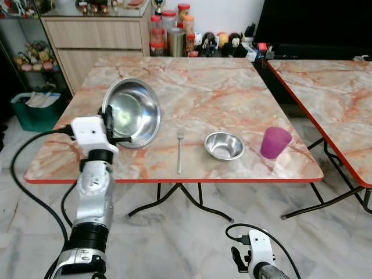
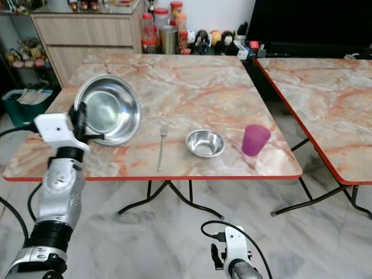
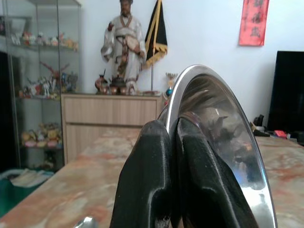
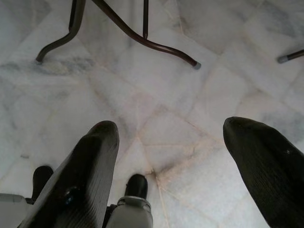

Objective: Setting the table

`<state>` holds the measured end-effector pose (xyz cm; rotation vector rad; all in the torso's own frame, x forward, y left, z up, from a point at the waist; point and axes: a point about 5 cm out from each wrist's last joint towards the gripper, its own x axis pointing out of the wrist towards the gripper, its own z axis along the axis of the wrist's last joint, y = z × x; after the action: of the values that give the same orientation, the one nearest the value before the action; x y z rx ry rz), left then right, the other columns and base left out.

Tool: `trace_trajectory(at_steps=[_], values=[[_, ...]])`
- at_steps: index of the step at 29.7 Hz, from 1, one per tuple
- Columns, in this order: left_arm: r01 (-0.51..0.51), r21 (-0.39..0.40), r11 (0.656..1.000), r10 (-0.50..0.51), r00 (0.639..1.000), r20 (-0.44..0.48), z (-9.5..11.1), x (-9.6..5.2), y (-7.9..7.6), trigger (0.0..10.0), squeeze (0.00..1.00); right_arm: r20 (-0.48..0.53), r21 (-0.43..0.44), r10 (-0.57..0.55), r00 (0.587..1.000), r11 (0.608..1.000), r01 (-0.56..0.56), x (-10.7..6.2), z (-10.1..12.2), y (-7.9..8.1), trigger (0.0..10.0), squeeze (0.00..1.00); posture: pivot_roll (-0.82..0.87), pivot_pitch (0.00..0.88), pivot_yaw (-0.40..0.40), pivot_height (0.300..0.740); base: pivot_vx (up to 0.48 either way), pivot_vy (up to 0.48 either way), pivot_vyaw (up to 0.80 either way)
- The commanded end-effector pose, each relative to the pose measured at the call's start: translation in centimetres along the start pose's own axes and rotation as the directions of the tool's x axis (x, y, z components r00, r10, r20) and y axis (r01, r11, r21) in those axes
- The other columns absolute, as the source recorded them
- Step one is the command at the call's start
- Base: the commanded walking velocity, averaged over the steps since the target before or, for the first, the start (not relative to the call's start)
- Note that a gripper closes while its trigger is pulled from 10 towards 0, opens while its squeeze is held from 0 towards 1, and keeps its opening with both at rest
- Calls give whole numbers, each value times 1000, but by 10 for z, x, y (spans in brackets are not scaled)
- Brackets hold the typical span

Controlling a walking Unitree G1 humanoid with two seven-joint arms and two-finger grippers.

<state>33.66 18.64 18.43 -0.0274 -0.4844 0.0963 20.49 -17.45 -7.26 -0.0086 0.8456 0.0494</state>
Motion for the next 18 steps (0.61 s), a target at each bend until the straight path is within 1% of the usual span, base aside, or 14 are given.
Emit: trace_trajectory(at_steps=[1,10,18], values=[[12,-18,1000,-11,999,47,12,8,-6,10000,0,12,19,-12,1000,1000,12,0,3,-3,10000,0,-3,0,-33,740,0,-255,0],[10,-33,999,-8,999,53,15,9,-8,10000,0,15,17,-9,1000,1000,9,1,4,0,10000,0,-2,0,-30,740,0,-266,0],[-1,-31,1000,3,998,69,21,13,-5,10000,0,6,11,-16,1000,1000,16,0,2,-2,10000,0,0,0,-32,740,0,-270,0]])
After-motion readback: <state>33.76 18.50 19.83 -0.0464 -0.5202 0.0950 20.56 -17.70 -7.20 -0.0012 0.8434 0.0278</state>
